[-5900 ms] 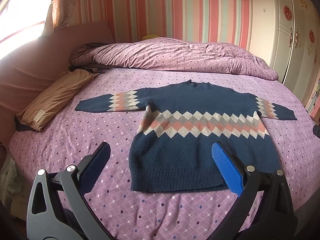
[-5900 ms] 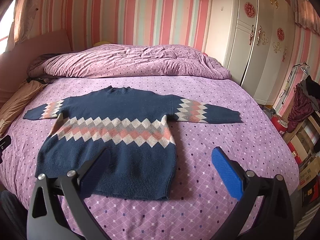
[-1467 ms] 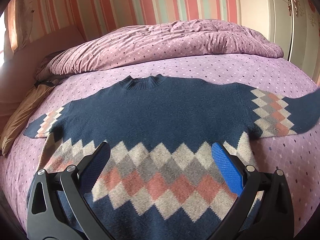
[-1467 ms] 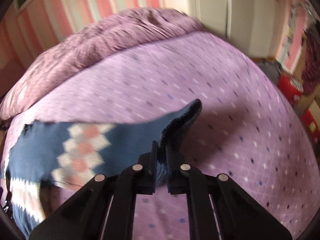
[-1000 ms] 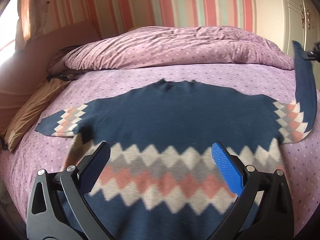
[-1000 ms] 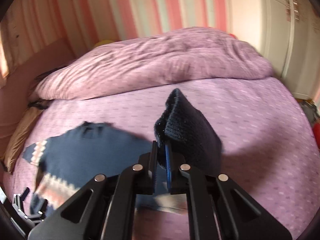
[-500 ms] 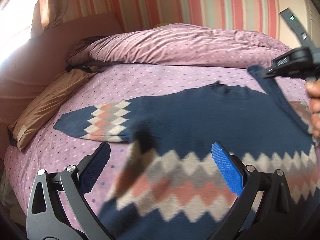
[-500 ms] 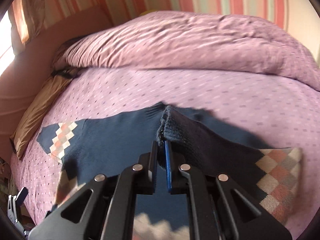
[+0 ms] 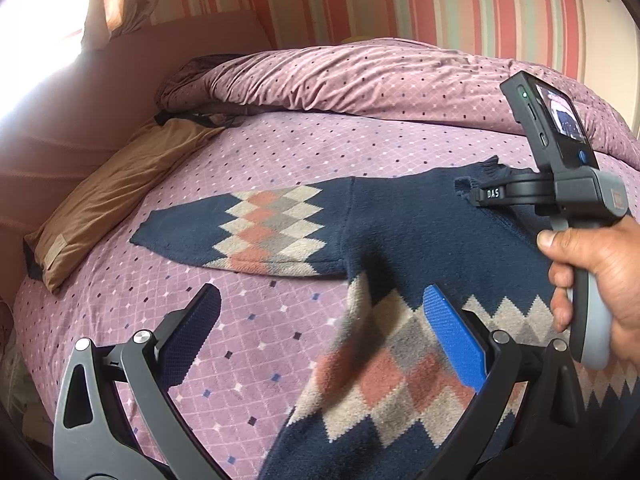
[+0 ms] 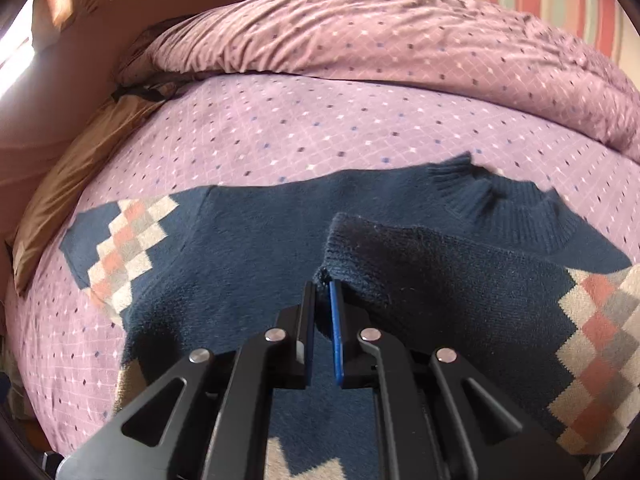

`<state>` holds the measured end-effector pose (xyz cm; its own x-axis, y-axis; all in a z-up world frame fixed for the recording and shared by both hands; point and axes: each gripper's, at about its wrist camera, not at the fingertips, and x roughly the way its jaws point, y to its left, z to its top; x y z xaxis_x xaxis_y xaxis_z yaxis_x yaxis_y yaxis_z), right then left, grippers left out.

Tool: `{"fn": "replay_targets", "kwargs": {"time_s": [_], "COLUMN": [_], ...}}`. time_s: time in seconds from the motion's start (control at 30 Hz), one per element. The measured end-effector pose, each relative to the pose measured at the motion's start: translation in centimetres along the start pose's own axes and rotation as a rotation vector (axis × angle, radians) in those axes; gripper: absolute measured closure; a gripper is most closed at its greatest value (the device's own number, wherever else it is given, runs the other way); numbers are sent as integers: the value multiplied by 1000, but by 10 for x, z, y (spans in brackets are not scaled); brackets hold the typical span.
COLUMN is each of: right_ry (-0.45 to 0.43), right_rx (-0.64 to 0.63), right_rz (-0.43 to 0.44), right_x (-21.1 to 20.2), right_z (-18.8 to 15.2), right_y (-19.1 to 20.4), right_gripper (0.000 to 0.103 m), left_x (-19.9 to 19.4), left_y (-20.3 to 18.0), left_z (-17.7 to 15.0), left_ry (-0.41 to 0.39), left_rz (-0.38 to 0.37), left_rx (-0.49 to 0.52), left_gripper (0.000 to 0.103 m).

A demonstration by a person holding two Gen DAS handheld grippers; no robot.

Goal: Fold small clothes
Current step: 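Carry the held sleeve across the sweater body and open the right gripper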

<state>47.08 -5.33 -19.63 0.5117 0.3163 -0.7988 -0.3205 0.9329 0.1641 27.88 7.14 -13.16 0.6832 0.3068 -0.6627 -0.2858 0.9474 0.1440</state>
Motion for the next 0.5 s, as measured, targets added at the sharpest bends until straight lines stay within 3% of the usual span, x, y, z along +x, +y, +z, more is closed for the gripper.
{"fn": "replay_targets", "kwargs": {"time_s": [0.2, 0.27, 0.3, 0.33, 0.4, 0.5], "right_ry": [21, 52, 64, 67, 32, -38], "right_rx": [-116, -146, -162, -183, -210, -217], "right_rz": [-43, -37, -34, -29, -34, -98], "right_x": [7, 13, 15, 13, 0, -32], "right_z": [-12, -17, -20, -24, -26, -24], "right_y": [20, 21, 22, 23, 23, -1], "right_gripper": [92, 78, 49, 33, 33, 21], "left_x": [-2, -3, -4, -6, -7, -9], "left_y": [-2, -6, -7, -9, -11, -17], "left_z": [-4, -6, -6, -7, -7, -7], "left_ry": [1, 4, 4, 3, 1, -4], "left_rz": [-8, -13, -14, -14, -17, -21], "left_rx": [-8, -5, -3, -3, -4, 1], "left_gripper": [3, 3, 3, 3, 3, 3]}}
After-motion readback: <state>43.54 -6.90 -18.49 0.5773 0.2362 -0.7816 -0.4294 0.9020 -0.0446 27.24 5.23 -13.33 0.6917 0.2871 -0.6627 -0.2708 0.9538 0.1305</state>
